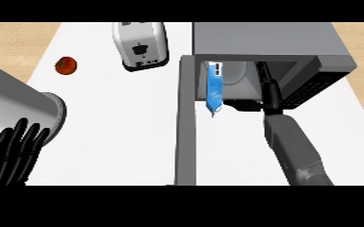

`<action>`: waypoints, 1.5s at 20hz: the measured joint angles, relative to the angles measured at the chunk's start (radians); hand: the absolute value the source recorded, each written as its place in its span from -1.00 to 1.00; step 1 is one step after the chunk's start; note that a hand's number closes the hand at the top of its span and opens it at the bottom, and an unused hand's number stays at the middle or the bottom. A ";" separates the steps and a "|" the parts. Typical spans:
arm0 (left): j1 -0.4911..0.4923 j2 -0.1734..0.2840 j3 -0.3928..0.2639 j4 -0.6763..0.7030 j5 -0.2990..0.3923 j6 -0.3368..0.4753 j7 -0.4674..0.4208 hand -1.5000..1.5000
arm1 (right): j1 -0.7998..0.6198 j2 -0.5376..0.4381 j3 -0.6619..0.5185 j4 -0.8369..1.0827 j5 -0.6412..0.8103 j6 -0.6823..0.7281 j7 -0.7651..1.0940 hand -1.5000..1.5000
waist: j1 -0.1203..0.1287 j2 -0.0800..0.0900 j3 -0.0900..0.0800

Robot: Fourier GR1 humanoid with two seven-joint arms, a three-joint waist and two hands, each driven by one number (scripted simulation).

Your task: Pick up the milk, place it into the microwave and close the microwave

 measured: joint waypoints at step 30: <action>-0.273 0.036 -0.285 0.279 -0.125 -0.181 0.041 1.00 | 0.956 0.034 0.161 -0.771 -0.173 0.379 -0.109 -1.00 | -0.017 0.017 0.009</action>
